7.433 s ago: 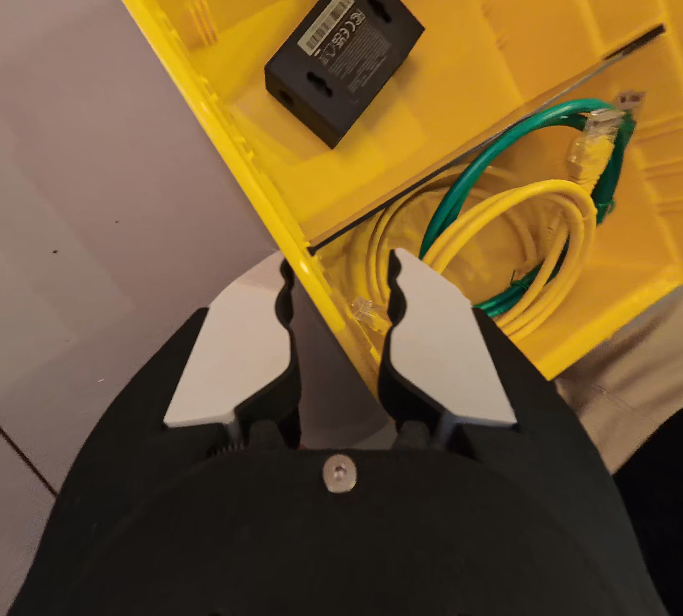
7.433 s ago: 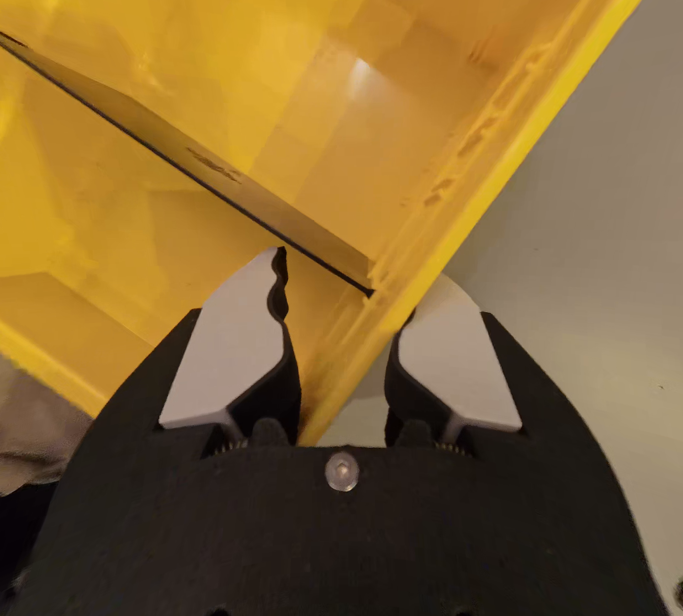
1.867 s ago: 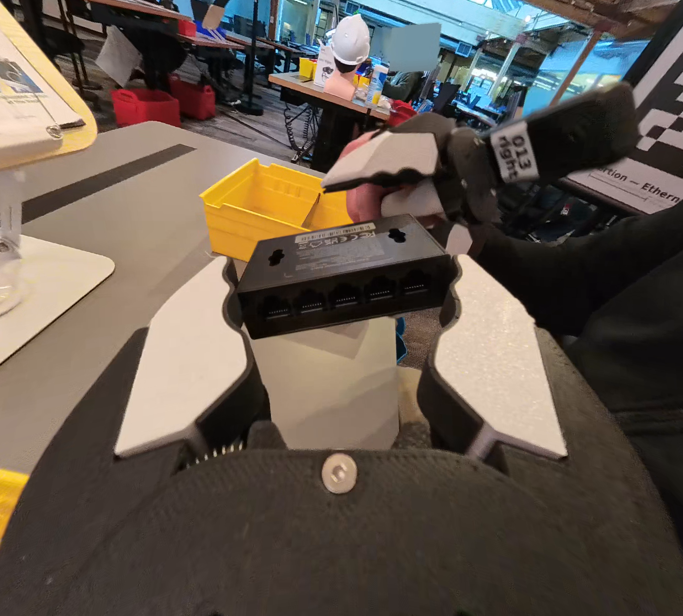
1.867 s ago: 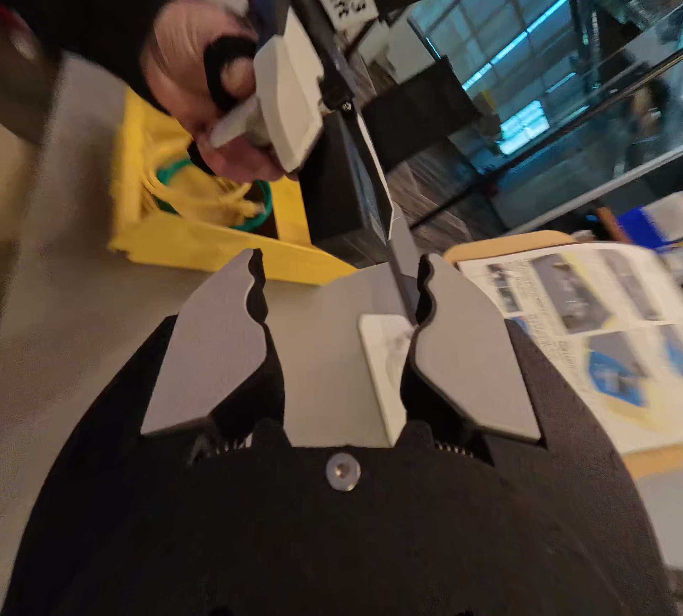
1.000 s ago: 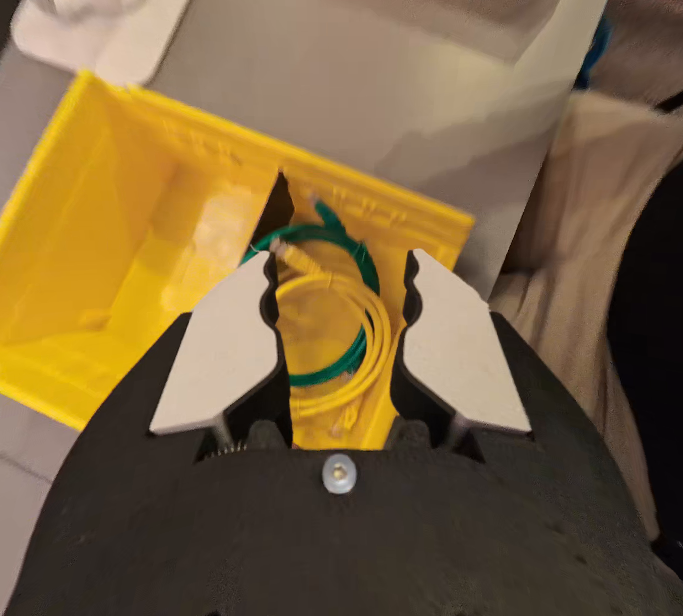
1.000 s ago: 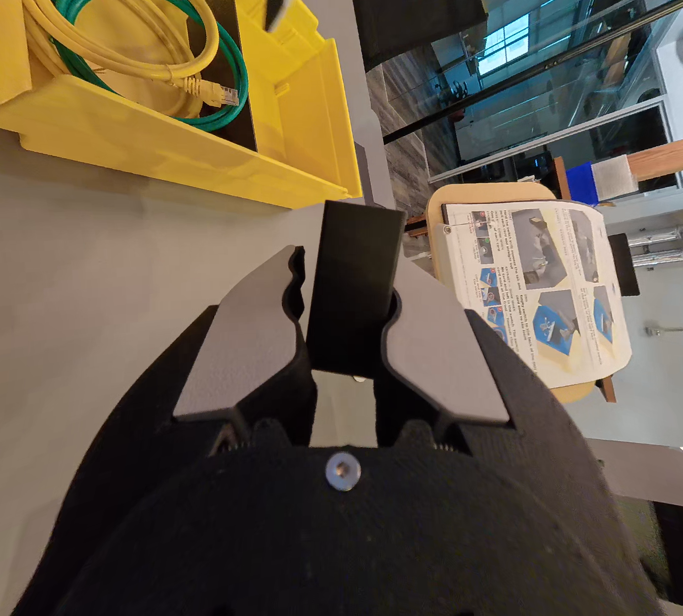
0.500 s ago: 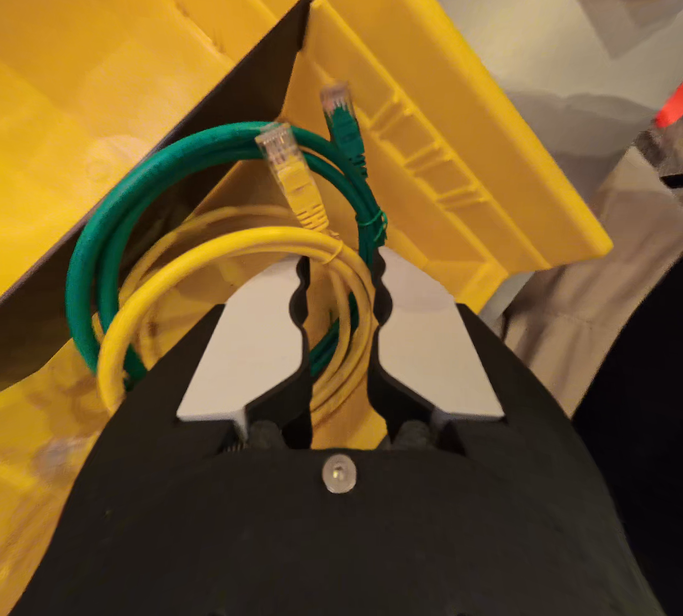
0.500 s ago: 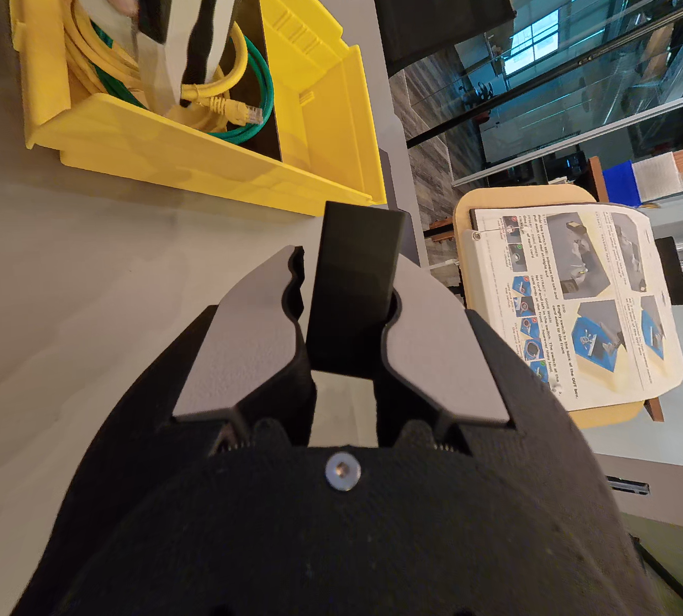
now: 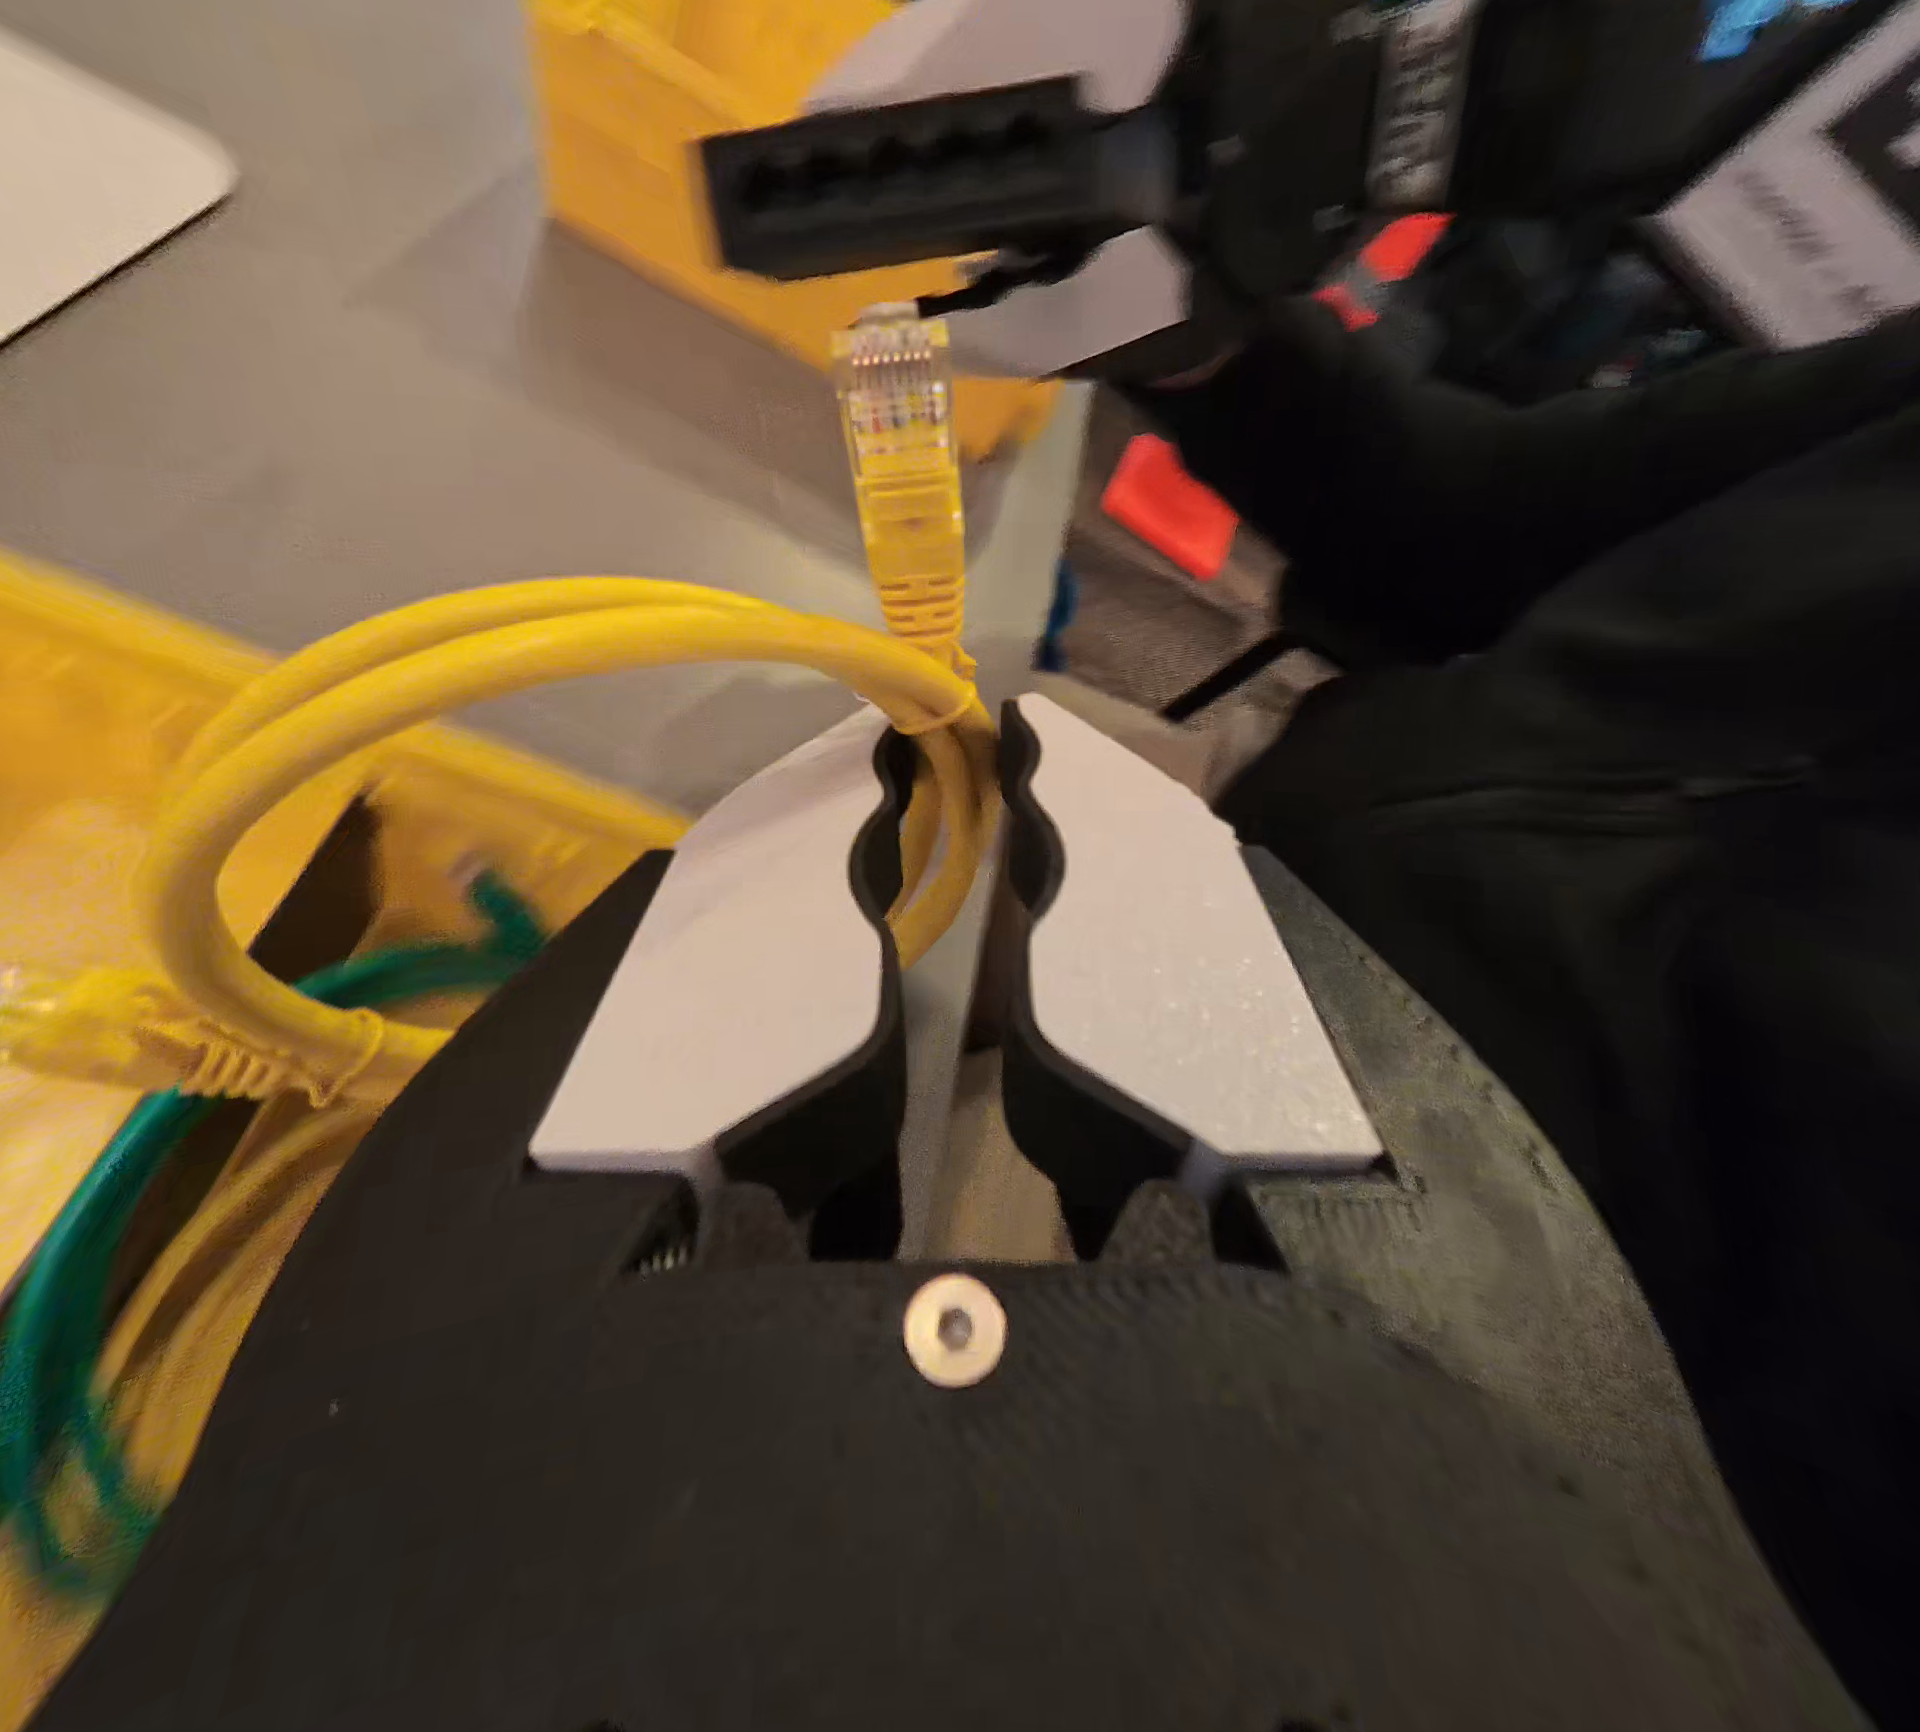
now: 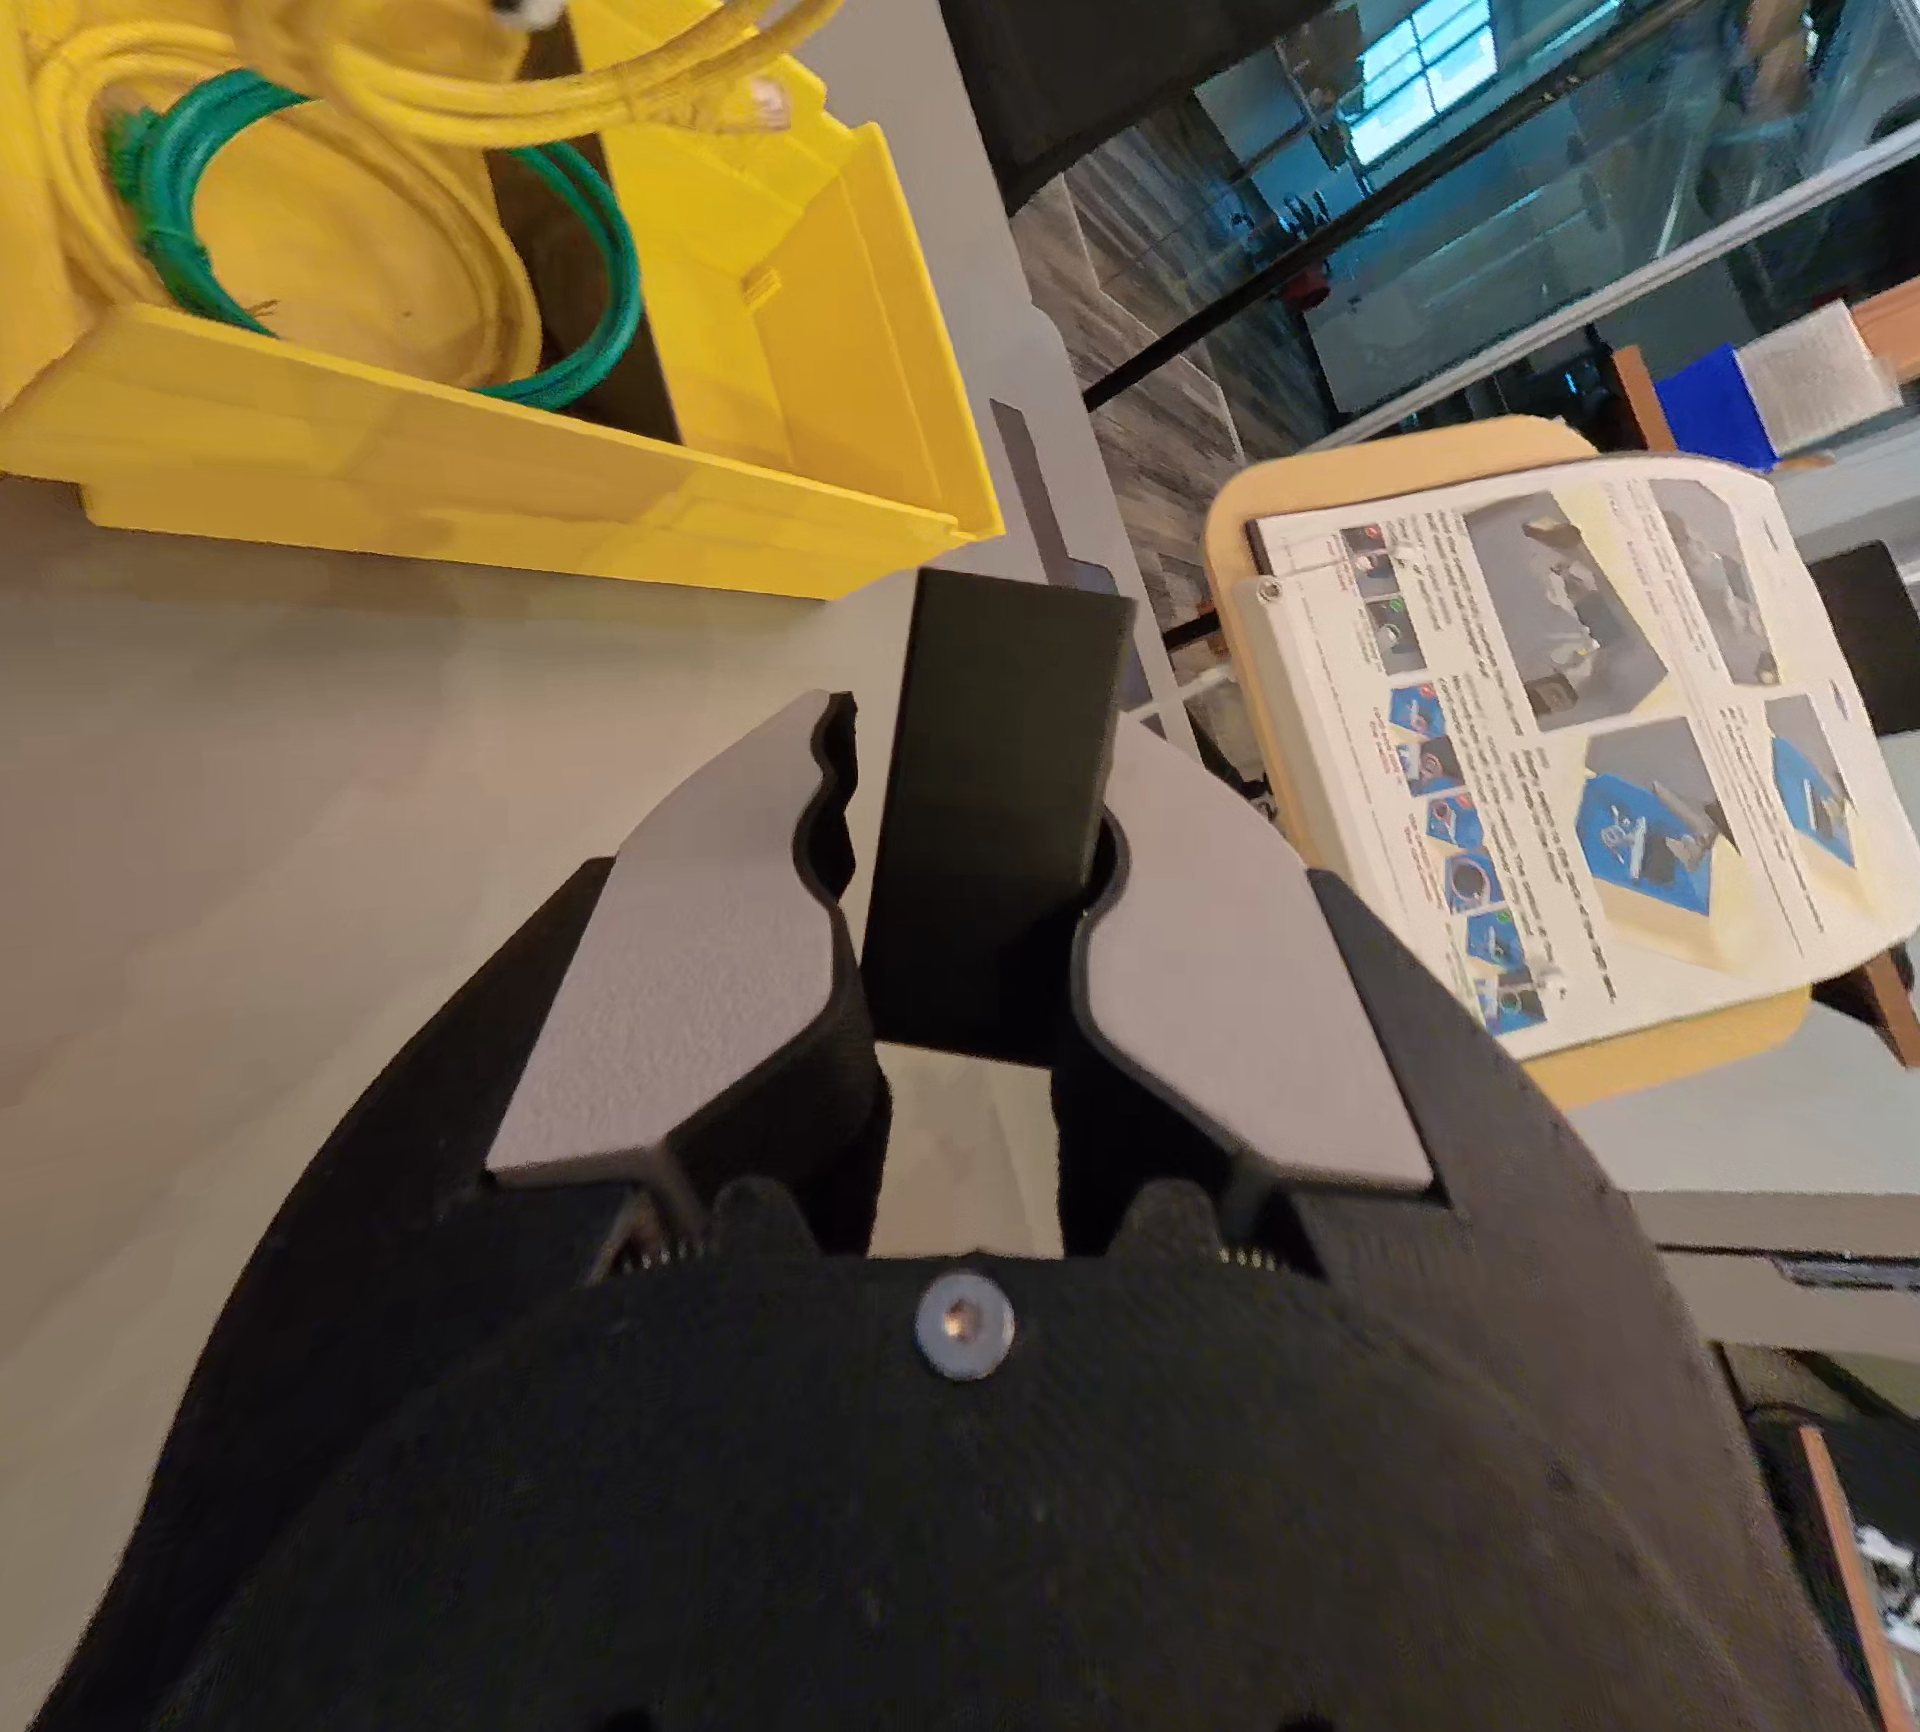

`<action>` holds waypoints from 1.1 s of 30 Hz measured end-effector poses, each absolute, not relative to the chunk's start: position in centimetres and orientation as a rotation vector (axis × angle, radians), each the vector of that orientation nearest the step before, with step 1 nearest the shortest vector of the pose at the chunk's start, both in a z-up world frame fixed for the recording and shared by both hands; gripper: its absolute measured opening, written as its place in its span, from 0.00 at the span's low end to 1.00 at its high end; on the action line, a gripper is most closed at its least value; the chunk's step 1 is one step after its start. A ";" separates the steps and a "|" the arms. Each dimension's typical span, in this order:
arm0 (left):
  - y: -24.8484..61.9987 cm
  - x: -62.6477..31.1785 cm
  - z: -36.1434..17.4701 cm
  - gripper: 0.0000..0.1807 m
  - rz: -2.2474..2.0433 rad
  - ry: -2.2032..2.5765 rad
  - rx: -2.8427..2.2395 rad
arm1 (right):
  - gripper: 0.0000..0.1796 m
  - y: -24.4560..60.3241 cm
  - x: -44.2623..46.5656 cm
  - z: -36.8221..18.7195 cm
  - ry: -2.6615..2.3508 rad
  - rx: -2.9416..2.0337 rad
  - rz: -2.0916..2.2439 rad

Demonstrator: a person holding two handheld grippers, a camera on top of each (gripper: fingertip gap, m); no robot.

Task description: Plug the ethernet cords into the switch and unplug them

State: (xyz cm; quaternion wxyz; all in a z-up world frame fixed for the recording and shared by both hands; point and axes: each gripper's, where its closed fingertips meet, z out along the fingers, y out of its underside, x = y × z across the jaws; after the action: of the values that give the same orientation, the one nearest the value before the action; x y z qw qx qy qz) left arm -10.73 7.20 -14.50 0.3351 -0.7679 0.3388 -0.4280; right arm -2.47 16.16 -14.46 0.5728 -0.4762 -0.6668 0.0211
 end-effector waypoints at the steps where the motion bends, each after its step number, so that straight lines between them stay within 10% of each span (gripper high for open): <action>1: 6.9 -9.1 -13.4 0.08 -1.178 0.920 -1.945 | 0.22 16.6 -2.0 -14.0 -1.540 -1.129 0.047; 22: 9.0 6.2 -23.8 0.09 -1.627 0.625 -1.998 | 0.22 20.2 3.8 -12.2 -1.361 -1.281 0.085; 33: 8.6 4.9 -19.2 0.09 -1.817 0.691 -1.659 | 0.22 19.9 3.5 -11.9 -1.361 -1.274 0.130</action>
State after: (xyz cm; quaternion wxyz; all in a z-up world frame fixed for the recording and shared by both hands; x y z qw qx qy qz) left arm 4.88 8.60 -19.17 0.2889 -0.6216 0.2588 -0.6806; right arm 3.48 19.87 -11.95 0.5943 -0.5482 -0.5858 0.0558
